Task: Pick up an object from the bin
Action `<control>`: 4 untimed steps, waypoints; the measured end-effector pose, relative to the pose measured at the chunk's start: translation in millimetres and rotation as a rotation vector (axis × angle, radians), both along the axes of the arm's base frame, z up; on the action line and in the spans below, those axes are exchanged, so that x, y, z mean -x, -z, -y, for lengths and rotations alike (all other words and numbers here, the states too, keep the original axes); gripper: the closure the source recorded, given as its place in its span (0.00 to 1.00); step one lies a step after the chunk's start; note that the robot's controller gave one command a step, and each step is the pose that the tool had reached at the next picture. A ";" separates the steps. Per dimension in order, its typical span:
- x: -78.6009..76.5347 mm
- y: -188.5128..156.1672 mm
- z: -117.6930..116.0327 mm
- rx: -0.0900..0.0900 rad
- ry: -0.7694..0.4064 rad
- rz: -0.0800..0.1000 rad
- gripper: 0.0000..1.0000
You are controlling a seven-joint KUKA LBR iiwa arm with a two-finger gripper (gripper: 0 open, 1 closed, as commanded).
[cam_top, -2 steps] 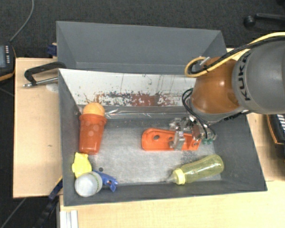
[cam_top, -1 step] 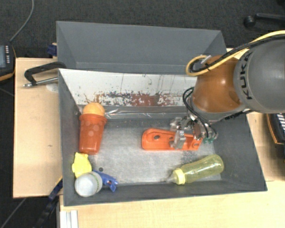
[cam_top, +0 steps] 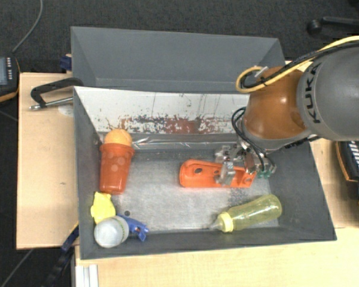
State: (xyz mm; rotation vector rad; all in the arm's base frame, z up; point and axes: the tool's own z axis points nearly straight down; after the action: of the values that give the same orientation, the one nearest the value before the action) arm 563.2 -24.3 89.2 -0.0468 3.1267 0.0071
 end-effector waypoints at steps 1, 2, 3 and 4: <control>-0.6 -8.7 0.0 0.000 0.000 0.002 1.00; -1.3 -13.1 -0.2 0.000 0.000 0.005 1.00; 0.6 -25.5 -0.6 -0.001 0.000 -0.002 1.00; -0.4 -50.9 -0.8 -0.001 0.000 0.003 1.00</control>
Offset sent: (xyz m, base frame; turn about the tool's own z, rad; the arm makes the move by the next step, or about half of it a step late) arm -0.0001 0.0001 0.0146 0.0000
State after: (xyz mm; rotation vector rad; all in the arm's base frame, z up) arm 563.6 -23.6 140.0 -0.0472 3.1238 0.0083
